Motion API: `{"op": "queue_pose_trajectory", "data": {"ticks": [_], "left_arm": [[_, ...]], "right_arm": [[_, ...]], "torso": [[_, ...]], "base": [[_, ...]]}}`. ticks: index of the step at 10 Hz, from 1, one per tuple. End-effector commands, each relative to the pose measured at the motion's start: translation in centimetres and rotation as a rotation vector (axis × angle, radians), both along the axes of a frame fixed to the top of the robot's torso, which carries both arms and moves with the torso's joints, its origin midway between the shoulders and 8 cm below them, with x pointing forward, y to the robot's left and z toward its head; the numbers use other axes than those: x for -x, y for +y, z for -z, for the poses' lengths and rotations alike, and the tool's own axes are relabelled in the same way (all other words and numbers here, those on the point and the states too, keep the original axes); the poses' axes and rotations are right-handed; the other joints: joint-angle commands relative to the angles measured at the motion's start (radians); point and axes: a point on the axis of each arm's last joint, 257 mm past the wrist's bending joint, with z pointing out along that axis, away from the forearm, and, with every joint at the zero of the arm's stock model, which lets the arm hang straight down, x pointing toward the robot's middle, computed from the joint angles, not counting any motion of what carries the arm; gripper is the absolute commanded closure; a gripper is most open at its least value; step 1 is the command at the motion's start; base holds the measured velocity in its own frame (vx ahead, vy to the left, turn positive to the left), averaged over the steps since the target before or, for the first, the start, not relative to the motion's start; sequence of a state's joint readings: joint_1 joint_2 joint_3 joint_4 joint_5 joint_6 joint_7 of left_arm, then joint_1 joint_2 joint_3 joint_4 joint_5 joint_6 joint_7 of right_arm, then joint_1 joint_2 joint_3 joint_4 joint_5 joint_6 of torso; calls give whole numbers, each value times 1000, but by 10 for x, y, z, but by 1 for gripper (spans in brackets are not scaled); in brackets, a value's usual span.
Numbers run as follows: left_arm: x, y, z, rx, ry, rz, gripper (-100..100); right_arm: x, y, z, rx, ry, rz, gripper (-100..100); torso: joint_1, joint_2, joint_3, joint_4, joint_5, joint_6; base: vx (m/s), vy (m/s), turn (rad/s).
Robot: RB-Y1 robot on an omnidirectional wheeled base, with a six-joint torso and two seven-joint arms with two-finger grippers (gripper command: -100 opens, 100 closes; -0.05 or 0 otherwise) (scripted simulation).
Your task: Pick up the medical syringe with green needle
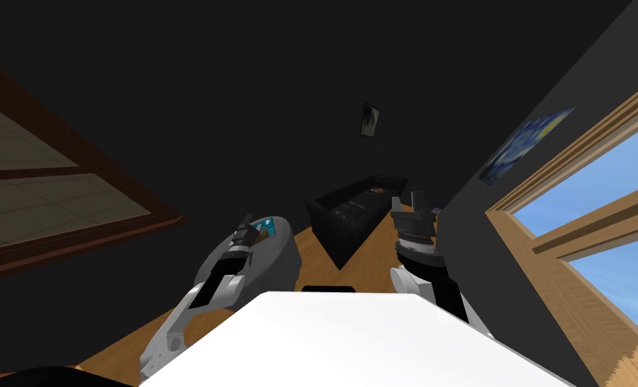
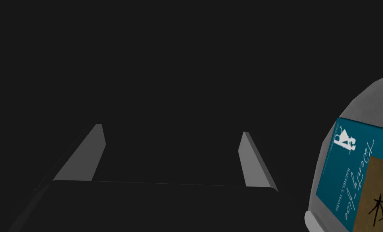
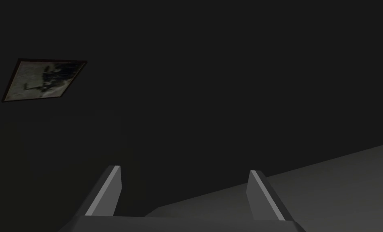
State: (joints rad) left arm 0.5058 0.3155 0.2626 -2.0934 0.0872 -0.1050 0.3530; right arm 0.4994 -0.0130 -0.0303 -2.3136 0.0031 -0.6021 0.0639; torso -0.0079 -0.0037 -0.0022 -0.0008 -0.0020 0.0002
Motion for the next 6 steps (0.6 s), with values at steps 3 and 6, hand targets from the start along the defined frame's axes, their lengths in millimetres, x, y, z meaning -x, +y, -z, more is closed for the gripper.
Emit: {"op": "queue_pose_trajectory", "data": {"ticks": [3,6], "left_arm": [[1,45,34,50,115,-75,-100],[12,100,60,116,204,-168,-100]], "right_arm": [[0,0,0,0,0,0,0],[0,0,0,0,0,0,0]], "torso": [[1,0,0,0,0,0],[2,1,0,0,0,0]], "base": [[62,-101,-33],[58,-94,-55]]}}
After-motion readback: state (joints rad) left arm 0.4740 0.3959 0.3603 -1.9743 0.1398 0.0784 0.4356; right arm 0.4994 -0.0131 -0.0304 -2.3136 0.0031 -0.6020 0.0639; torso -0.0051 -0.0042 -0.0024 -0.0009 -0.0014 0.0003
